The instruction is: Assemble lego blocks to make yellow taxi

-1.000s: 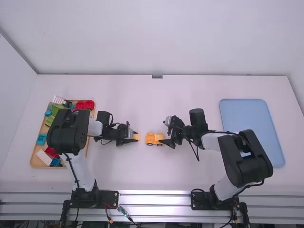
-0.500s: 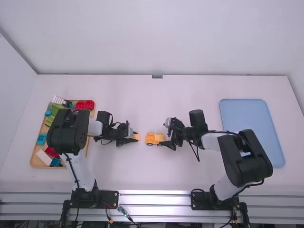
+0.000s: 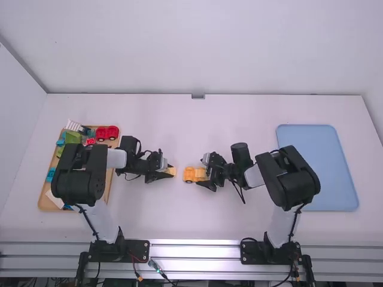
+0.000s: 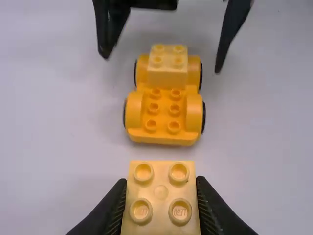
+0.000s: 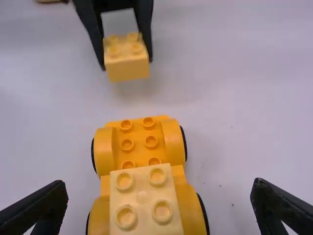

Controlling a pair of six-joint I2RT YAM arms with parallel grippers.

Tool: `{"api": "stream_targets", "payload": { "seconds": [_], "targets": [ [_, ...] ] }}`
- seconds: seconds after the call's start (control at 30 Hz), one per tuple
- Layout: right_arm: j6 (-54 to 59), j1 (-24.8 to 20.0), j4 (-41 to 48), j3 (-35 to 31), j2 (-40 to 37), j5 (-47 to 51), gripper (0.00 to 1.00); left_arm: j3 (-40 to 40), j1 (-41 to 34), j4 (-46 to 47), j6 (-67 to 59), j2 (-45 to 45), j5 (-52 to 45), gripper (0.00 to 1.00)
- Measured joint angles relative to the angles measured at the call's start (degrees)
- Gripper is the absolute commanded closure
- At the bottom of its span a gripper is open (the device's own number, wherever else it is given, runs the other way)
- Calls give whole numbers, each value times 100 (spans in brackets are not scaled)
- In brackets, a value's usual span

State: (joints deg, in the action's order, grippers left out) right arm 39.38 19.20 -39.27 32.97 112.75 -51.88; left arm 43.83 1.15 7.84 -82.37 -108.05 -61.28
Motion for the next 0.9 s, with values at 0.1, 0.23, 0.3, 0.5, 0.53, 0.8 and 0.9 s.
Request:
{"api": "stream_targets", "payload": {
  "seconds": [0.1, 0.23, 0.3, 0.5, 0.53, 0.8, 0.9],
  "targets": [
    [-20, -13, -186, 2, 181, -9, 1, 0, -94, -157, 83, 96, -48, 78],
    [-35, -15, -389, 28, 518, -87, 1, -31, -341, -433, 205, 98, -66, 78],
    [-20, -13, -417, 136, 745, -214, 0, -85, -533, -756, 396, 98, -63, 80],
    [68, -15, -400, 393, 929, -461, 9, -116, -916, -1316, 1060, 98, -15, 81],
    [122, -13, -402, 393, 931, -492, 11, -116, -964, -1366, 1163, 98, -2, 80],
    [492, 4, -164, 393, 933, -562, 41, -116, -1303, -1416, 1436, 98, 105, 82],
    [612, 31, -125, 393, 933, -590, 55, -116, -1416, -1434, 1521, 98, 203, 84]
  ]
}}
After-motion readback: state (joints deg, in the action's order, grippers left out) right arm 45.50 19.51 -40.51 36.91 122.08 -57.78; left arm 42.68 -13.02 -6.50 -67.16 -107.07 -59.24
